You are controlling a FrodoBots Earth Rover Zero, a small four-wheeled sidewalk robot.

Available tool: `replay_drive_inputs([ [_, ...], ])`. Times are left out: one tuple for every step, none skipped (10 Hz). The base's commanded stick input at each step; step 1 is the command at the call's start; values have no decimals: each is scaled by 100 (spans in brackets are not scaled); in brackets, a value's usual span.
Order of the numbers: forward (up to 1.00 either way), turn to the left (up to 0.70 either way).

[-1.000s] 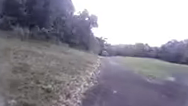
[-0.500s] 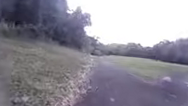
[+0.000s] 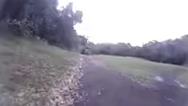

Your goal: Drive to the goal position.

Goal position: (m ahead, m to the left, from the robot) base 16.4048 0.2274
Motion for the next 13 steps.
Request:
replay_drive_inputs([
  [70, 0],
  [70, 0],
  [70, 0],
  [70, 0],
  [70, 0],
  [70, 0],
  [70, 0],
  [70, 0],
  [70, 0],
  [70, 0],
  [70, 0],
  [70, 0],
  [70, 0],
])
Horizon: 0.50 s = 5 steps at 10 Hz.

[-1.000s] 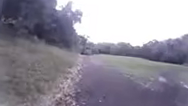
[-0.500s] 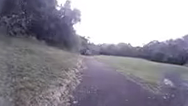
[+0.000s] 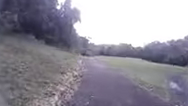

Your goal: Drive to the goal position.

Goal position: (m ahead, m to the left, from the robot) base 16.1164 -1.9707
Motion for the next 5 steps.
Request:
replay_drive_inputs([
  [70, 0],
  [70, 0],
  [70, 0],
  [70, 0],
  [70, 0],
])
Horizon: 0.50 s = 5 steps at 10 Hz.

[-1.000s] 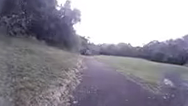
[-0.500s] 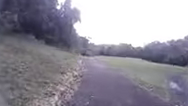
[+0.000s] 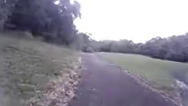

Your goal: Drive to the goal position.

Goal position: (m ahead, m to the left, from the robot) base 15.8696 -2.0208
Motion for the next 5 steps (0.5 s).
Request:
replay_drive_inputs([
  [70, 0],
  [70, 0],
  [70, 0],
  [70, 0],
  [70, 0],
])
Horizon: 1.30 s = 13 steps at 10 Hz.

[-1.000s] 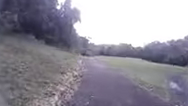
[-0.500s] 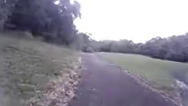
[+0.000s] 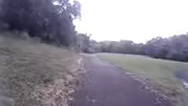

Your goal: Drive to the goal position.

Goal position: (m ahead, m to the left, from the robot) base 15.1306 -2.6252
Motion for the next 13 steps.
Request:
replay_drive_inputs([
  [70, 0],
  [70, 0],
  [70, 0],
  [70, 0],
  [70, 0],
  [70, 0],
  [70, 0],
  [70, 0],
  [70, 0],
  [70, 0],
  [70, 0],
  [70, 0],
  [70, 0],
])
